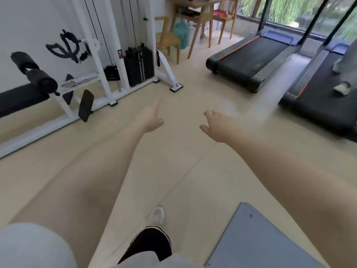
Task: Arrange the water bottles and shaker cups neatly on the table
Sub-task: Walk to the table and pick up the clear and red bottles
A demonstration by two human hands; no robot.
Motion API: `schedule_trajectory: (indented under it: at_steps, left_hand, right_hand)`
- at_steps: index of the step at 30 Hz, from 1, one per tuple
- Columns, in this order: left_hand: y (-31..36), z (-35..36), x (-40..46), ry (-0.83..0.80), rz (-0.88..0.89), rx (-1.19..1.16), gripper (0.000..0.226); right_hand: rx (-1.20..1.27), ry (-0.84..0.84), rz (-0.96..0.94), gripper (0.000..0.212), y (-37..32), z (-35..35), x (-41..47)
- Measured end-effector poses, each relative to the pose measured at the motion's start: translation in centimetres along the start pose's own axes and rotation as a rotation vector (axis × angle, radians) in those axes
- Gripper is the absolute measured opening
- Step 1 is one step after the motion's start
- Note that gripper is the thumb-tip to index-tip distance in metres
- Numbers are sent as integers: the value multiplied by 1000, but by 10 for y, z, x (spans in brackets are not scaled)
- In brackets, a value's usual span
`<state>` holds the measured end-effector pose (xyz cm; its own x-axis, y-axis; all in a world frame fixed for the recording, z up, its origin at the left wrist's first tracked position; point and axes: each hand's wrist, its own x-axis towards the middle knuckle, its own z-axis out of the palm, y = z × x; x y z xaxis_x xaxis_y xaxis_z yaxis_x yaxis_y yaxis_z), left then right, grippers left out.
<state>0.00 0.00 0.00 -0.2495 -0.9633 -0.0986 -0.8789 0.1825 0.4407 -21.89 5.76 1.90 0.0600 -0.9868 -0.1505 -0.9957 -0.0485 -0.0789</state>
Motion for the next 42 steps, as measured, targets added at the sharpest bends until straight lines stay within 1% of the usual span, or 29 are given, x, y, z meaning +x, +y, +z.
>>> schedule_trajectory:
  at_steps: [1,4,7,11,16,20,23,26,28,31,33,35,37,39,42]
  left_hand:
    - [-5,7,10,-31,-24,-8,75]
    - [-33,27,60,-60,-84,12,75]
    - [-45,23,129,-80,-107,7,69]
    - [-50,-7,243,-20,-59,-70,59]
    - [-24,-48,394,11,52,-104,54]
    - [15,-66,511,14,160,-90,52]
    - [50,-59,606,-13,245,-87,51]
    - [84,-49,702,-6,283,-76,50]
    - [105,-48,768,6,293,-54,50]
    - [129,-62,868,-7,246,-46,50]
    - [139,-81,928,41,224,-90,50]
    - [145,-100,979,108,207,-158,47]
    - [141,-116,1027,155,183,-184,45]
    - [128,-126,1079,185,162,-161,45]
    - [102,-129,1166,192,110,-119,44]
  right_hand:
    - [-21,-61,4,48,-1,6,12]
    - [-32,-169,-11,48,3,24,66]
    - [-6,-230,-4,48,9,23,139]
    - [142,-181,51,53,22,-3,254]
    - [240,-105,137,53,63,-43,386]
    - [320,-4,216,55,120,-71,481]
    - [388,68,282,59,178,-91,556]
    - [372,78,316,56,238,-112,632]
    - [344,58,300,54,275,-128,688]
    - [280,-2,244,52,323,-162,778]
    - [235,25,181,48,346,-191,840]
    - [247,61,133,44,360,-216,901]
    - [266,53,100,44,367,-230,962]
    - [290,32,48,48,370,-233,1027]
    - [349,31,-41,47,371,-229,1120]
